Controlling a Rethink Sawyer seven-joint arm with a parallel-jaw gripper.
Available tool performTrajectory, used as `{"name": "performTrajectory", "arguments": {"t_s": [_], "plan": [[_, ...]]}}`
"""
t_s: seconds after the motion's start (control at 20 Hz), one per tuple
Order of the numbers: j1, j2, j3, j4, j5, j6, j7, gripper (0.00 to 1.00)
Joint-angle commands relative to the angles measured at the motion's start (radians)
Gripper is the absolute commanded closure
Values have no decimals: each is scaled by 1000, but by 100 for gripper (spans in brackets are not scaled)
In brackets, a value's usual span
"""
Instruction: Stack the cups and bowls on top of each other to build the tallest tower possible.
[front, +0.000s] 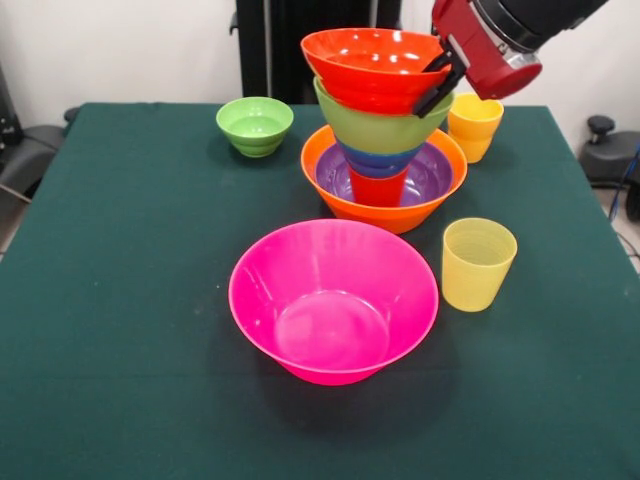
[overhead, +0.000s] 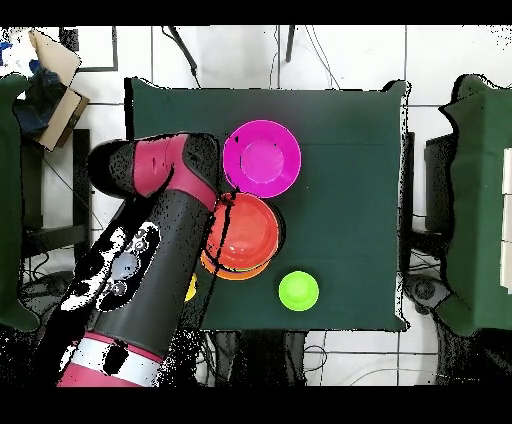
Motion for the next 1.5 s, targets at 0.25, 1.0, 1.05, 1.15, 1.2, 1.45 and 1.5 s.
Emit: {"name": "performTrajectory", "arguments": {"t_s": [0.25,1.0,1.05,1.15,1.2,1.45,1.5], "plan": [[-9,-22,69,102,-2,-28,95,100],[-4,-30,85,117,11,-32,88,100],[-6,-29,88,115,14,-36,90,100],[-6,-29,92,115,19,-43,92,100],[-7,-29,94,115,20,-44,93,100],[-12,-25,109,106,40,-50,95,100],[-11,-25,109,107,42,-49,96,100]]}}
